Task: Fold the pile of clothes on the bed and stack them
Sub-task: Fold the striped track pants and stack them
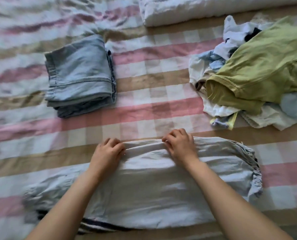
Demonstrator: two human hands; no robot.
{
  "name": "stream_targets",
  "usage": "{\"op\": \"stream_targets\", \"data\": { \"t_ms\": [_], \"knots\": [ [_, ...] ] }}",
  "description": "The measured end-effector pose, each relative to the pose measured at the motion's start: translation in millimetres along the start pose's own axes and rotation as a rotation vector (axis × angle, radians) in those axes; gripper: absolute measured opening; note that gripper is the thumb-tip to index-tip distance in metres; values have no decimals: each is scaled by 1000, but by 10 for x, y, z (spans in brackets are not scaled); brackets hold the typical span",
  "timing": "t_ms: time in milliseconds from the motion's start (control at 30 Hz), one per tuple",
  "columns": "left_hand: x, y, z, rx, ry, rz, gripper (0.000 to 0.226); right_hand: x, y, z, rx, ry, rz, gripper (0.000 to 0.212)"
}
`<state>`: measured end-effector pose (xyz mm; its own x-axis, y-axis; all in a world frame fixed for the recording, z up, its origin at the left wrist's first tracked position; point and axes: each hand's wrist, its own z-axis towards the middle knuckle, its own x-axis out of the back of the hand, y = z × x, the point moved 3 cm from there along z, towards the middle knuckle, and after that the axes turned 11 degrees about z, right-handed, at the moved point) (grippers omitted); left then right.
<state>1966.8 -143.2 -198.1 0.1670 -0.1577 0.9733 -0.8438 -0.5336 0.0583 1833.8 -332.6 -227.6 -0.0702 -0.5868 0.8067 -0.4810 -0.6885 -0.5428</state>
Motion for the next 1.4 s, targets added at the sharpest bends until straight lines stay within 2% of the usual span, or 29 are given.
{"op": "stream_targets", "data": {
  "t_ms": [133,200,300,533,600,667,733,800,900,1000,1067,1133,1233,1300,1400],
  "knots": [
    [-139,-158,21,132,-49,-68,21,-37,-48,70,-87,25,19,22],
    [-212,-200,70,152,-71,-107,19,-44,-39,100,-105,13,3,22],
    [-246,-244,205,150,-28,-182,18,-37,-32,160,-144,108,-19,24],
    [-347,-307,377,238,58,-134,20,-147,-170,215,-320,260,-85,22],
    [-241,-339,248,237,161,-168,21,-173,-404,109,-220,356,-30,23],
    [-119,-440,-15,235,347,-200,19,-294,-807,-58,20,403,89,22],
    [-110,-584,-371,231,461,-185,19,-556,-1260,-256,207,288,157,22],
    [-209,-777,-754,260,443,-136,19,-889,-1655,-387,303,146,162,28],
    [-416,-1086,-1181,349,258,-43,31,-1350,-1982,-362,216,-82,14,44],
    [-558,-1334,-1360,410,82,22,41,-1743,-1930,-271,96,-300,-116,64],
    [-590,-1404,-1359,399,45,-3,38,-1841,-1865,-250,64,-308,-201,64],
    [-587,-1444,-1390,426,27,-75,48,-1839,-1882,-263,34,-318,-228,64],
    [-531,-1572,-1634,643,94,-176,67,-1770,-2030,-360,46,-236,-127,62],
    [-549,-1682,-1887,834,125,-375,71,-1719,-2220,-495,96,-150,-45,60],
    [-662,-1764,-2087,978,95,-772,59,-1783,-2501,-697,169,-140,-45,56]
  ]
}}
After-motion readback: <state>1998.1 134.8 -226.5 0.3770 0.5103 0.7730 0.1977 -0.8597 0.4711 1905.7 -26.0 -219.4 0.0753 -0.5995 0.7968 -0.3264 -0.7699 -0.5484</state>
